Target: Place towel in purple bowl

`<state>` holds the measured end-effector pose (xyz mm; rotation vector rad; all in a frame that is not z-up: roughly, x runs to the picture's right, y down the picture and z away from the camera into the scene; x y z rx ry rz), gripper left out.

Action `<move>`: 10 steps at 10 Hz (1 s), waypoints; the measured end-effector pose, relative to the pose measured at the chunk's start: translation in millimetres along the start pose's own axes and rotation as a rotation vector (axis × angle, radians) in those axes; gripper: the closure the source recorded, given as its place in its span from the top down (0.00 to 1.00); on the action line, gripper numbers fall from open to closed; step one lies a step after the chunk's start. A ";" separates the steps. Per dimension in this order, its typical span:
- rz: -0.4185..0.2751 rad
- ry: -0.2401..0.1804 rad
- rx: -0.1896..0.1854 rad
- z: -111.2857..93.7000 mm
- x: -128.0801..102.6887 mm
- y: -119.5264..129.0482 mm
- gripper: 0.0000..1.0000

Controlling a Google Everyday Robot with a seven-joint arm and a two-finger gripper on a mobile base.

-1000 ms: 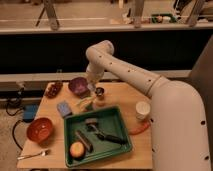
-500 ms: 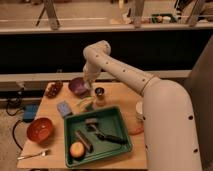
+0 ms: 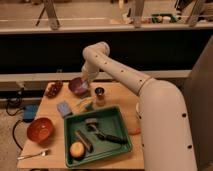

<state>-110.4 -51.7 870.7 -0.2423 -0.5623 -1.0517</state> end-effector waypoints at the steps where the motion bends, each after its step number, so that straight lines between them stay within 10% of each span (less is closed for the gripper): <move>1: -0.001 -0.003 0.004 1.6 1.3 -1.2 0.00; 10: 0.001 -0.040 0.046 25.5 17.8 -16.6 0.00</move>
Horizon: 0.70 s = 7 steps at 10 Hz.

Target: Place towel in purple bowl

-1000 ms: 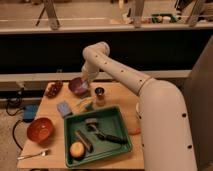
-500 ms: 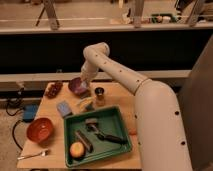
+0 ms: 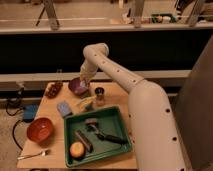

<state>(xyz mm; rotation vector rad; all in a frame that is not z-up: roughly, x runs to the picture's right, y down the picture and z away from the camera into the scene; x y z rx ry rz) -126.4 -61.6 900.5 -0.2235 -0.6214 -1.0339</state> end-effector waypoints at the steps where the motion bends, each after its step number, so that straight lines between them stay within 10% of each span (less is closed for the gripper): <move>1: 0.000 -0.004 0.002 3.1 1.3 -1.0 0.00; 7: -0.002 -0.028 0.020 19.2 8.7 -9.7 0.00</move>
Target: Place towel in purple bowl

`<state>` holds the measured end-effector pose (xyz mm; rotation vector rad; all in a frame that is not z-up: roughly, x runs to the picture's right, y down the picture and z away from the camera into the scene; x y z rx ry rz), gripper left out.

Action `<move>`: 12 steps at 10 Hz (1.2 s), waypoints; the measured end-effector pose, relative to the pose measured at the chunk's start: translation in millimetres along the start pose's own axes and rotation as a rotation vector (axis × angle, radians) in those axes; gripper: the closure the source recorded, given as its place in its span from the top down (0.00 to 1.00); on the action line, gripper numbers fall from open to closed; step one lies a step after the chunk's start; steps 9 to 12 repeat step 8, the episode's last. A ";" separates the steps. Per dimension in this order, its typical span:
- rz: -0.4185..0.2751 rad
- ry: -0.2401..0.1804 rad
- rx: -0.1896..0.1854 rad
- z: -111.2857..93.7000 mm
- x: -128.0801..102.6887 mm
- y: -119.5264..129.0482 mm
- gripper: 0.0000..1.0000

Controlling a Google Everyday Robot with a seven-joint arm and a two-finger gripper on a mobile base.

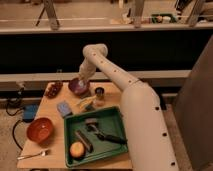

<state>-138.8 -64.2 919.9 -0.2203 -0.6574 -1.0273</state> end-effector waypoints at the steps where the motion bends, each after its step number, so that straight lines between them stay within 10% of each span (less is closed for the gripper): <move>1: -0.001 -0.003 0.003 2.1 0.9 -1.5 0.00; 12: -0.010 -0.019 0.023 13.1 4.3 -11.0 0.00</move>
